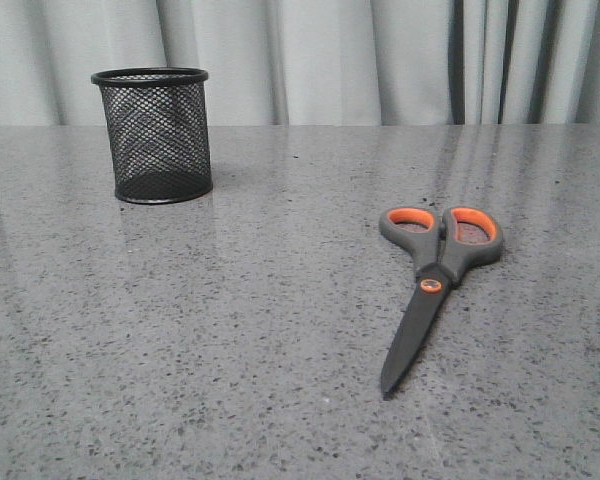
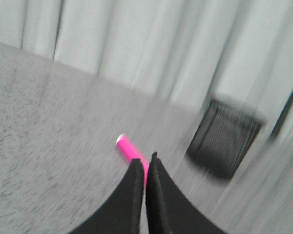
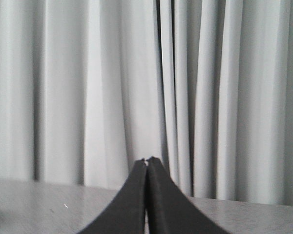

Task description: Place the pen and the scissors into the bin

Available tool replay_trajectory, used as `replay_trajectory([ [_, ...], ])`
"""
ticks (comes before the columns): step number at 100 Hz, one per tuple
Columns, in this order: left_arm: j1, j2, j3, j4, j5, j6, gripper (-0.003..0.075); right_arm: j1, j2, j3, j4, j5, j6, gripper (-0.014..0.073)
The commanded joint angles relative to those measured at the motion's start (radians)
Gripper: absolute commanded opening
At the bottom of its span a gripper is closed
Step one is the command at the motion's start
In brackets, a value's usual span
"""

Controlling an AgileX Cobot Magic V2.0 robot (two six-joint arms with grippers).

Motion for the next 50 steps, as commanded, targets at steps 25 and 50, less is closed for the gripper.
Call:
replay_trajectory([
  [25, 0.000, -0.028, -0.008, -0.413, -0.087, 0.005, -0.0005, -0.004, -0.003, -0.052, 0.264, 0.046, 0.148, -0.0067],
  [50, 0.000, 0.156, -0.256, -0.207, 0.109, 0.005, 0.0323, 0.022, 0.196, -0.292, 0.258, 0.272, 0.147, 0.0209],
])
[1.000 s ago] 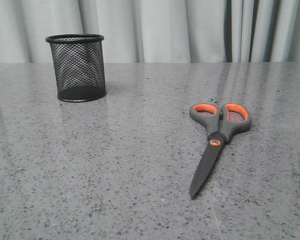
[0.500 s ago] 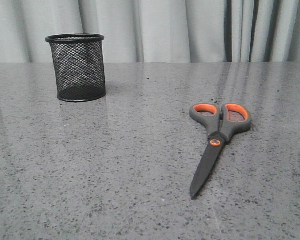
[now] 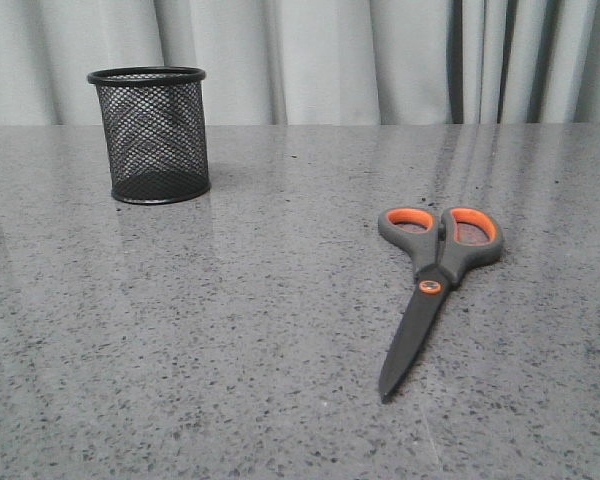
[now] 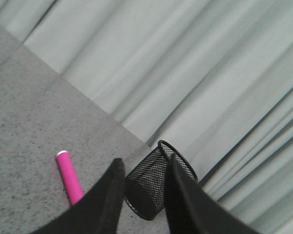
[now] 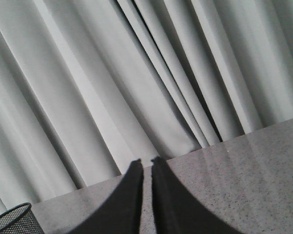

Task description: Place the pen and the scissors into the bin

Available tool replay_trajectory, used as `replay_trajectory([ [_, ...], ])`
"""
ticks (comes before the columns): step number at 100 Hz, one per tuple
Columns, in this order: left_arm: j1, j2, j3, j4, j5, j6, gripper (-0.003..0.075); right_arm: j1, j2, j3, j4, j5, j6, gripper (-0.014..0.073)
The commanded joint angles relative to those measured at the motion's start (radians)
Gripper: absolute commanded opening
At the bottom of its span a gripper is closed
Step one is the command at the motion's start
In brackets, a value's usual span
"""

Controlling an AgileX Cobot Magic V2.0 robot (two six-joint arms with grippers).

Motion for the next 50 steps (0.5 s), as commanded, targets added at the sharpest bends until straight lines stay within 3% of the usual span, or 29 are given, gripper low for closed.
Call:
replay_trajectory([
  [1, 0.000, 0.115, -0.121, 0.061, 0.036, 0.005, 0.0324, 0.011, 0.094, -0.106, -0.004, 0.000, 0.000, 0.0223],
  [7, 0.000, 0.223, -0.200, 0.117, 0.110, 0.005, 0.0318, 0.017, 0.158, -0.162, -0.004, 0.073, 0.000, 0.0335],
  [14, 0.000, 0.362, -0.295, 0.171, 0.213, 0.005, 0.0295, 0.021, 0.227, -0.215, -0.004, 0.159, 0.000, 0.0394],
  [35, 0.004, 0.776, -0.584, 0.217, 0.429, -0.048, 0.0263, 0.021, 0.334, -0.273, -0.004, 0.237, 0.000, 0.0390],
  [50, 0.004, 1.011, -0.776, 0.394, 0.560, -0.168, 0.0265, 0.021, 0.325, -0.273, -0.002, 0.249, 0.000, 0.0391],
])
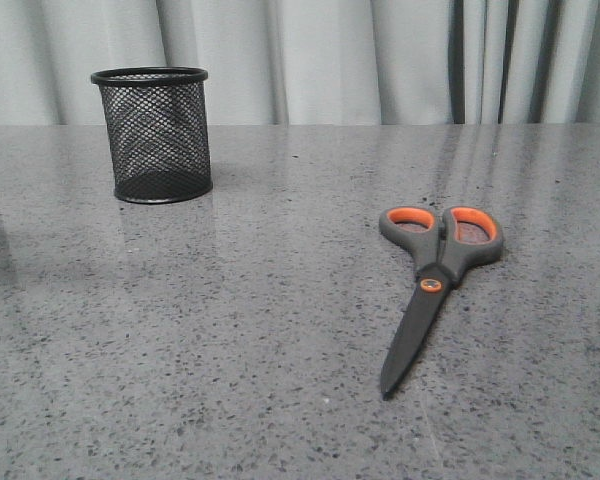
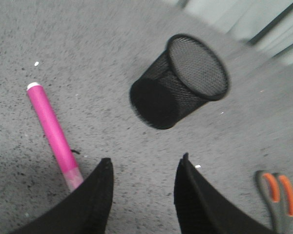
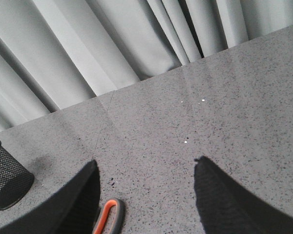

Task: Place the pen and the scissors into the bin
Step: 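Lift the pink marker with the left gripper over the mesh cup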

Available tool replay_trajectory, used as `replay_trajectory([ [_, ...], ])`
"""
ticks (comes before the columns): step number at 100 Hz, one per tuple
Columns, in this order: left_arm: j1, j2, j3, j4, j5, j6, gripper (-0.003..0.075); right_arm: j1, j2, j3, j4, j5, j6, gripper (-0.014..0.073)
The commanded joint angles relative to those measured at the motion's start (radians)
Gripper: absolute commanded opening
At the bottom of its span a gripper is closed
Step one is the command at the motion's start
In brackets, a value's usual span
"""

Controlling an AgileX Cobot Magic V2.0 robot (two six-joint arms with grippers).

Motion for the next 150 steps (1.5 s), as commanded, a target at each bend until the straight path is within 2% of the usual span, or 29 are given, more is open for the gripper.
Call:
replay_trajectory([
  [1, 0.004, 0.122, -0.138, 0.090, 0.034, -0.089, 0.0265, 0.002, 0.004, -0.036, -0.002, -0.053, -0.002, 0.0391],
  [15, 0.004, 0.300, -0.269, 0.203, 0.101, -0.179, 0.0265, 0.002, -0.004, -0.036, -0.002, -0.034, -0.002, 0.0391],
  [29, 0.004, 0.433, -0.334, 0.212, 0.165, -0.202, 0.0265, 0.002, -0.004, -0.036, -0.002, -0.021, -0.002, 0.0390],
  [39, 0.004, 0.496, -0.344, 0.225, 0.187, -0.211, 0.0265, 0.002, -0.004, -0.036, -0.002, -0.018, -0.002, 0.0391],
  [53, 0.004, 0.545, -0.344, 0.337, 0.184, -0.306, 0.0265, 0.002, -0.004, -0.036, -0.002, -0.016, -0.002, 0.0390],
  [64, 0.004, 0.580, -0.344, 0.397, 0.181, -0.329, 0.0265, 0.002, -0.004, -0.036, -0.002, -0.009, -0.002, 0.0391],
  [91, 0.004, 0.646, -0.344, 0.361, 0.146, -0.325, 0.0258, 0.002, -0.004, -0.036, -0.002, -0.009, -0.002, 0.0390],
  [98, 0.004, 0.651, -0.344, 0.361, 0.157, -0.292, 0.0182, 0.002, -0.004, -0.036, -0.002, -0.009, -0.002, 0.0390],
  [104, 0.004, 0.648, -0.345, 0.359, 0.149, -0.255, 0.0020, 0.002, -0.004, -0.036, -0.002, -0.009, -0.002, 0.0390],
  [106, 0.004, 0.641, -0.345, 0.354, 0.135, -0.246, -0.0018, 0.002, -0.004, -0.036, -0.002, -0.009, -0.002, 0.0390],
  [115, 0.004, 0.599, -0.352, 0.297, 0.027, -0.203, -0.0019, 0.002, -0.004, -0.036, -0.002, -0.009, -0.002, 0.0390],
  [131, -0.024, 0.459, -0.380, 0.046, -0.298, 0.071, -0.0018, 0.002, -0.004, -0.036, -0.002, -0.009, -0.002, 0.0390],
  [141, -0.097, 0.375, -0.382, -0.177, -0.540, 0.263, -0.0018, 0.002, -0.002, -0.036, -0.002, -0.009, -0.002, 0.0390],
  [150, -0.199, 0.353, -0.382, -0.215, -0.688, 0.296, -0.0018, 0.002, 0.004, -0.032, -0.002, -0.018, -0.002, 0.0390],
])
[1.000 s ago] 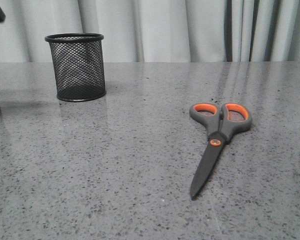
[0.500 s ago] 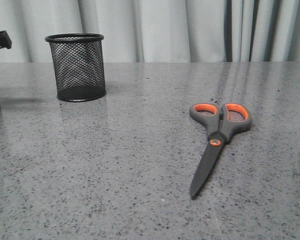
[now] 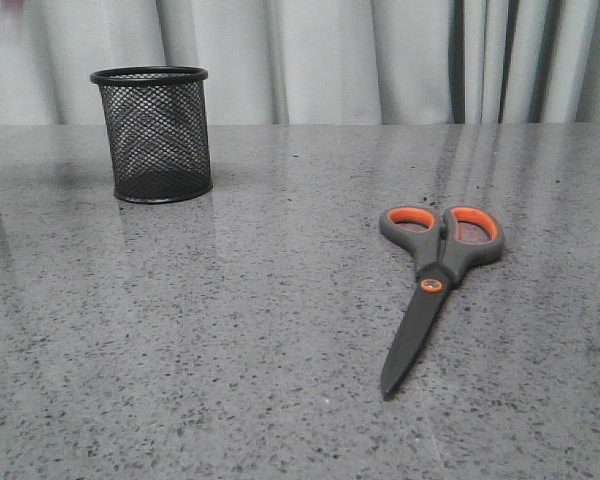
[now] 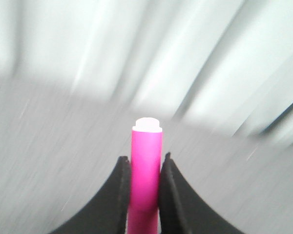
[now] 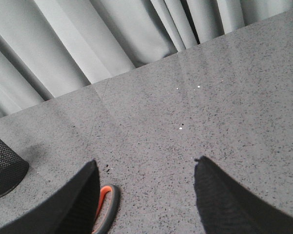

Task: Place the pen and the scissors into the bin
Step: 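Lift the pink marker with the left gripper over the mesh cup, then lower the marker into the mesh cup and open the left gripper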

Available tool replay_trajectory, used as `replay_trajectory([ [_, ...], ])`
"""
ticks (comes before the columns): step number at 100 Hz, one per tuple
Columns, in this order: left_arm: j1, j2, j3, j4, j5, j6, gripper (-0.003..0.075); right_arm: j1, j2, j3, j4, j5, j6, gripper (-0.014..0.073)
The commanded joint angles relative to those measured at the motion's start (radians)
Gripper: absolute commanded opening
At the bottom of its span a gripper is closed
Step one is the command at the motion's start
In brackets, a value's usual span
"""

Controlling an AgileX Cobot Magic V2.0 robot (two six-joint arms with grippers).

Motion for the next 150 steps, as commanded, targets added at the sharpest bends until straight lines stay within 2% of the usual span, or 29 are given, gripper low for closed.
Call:
replay_trajectory([
  [1, -0.096, -0.056, -0.030, -0.092, -0.213, 0.074, -0.0018, 0.002, 0.015, -0.032, -0.002, -0.077, -0.002, 0.0390],
  [15, -0.249, -0.022, -0.030, -0.037, -0.334, 0.074, -0.0018, 0.002, 0.046, -0.032, -0.002, -0.077, -0.002, 0.0390],
  [27, -0.321, 0.042, -0.030, 0.046, -0.403, 0.074, -0.0018, 0.002, 0.068, -0.032, -0.002, -0.075, -0.002, 0.0390],
  [54, -0.326, 0.181, -0.026, 0.046, -0.471, 0.074, -0.0018, 0.002, 0.074, -0.032, -0.002, -0.066, -0.002, 0.0390],
  [97, -0.324, 0.216, 0.009, 0.046, -0.516, 0.086, -0.0013, 0.002, 0.074, -0.032, -0.002, -0.051, -0.002, 0.0390],
  [102, -0.324, 0.216, 0.013, 0.046, -0.516, 0.087, 0.0024, 0.002, 0.074, -0.032, -0.002, -0.051, -0.002, 0.0390],
  [107, -0.324, 0.216, 0.013, 0.051, -0.519, 0.092, 0.0099, 0.002, 0.074, -0.032, -0.002, -0.051, -0.002, 0.0390],
  [119, -0.324, 0.205, 0.013, 0.062, -0.550, 0.092, 0.0398, 0.002, 0.074, -0.032, -0.002, -0.051, -0.002, 0.0390],
  [126, -0.324, 0.180, 0.013, 0.062, -0.558, 0.119, 0.0522, 0.002, 0.074, -0.032, -0.002, -0.051, -0.002, 0.0390],
  [133, -0.324, 0.134, 0.013, 0.062, -0.545, 0.176, 0.0557, 0.002, 0.074, -0.044, -0.001, -0.046, -0.002, 0.0390],
  [150, -0.324, -0.043, 0.013, 0.062, -0.404, 0.291, 0.0515, 0.047, 0.095, -0.161, 0.014, 0.022, -0.027, 0.0382],
])
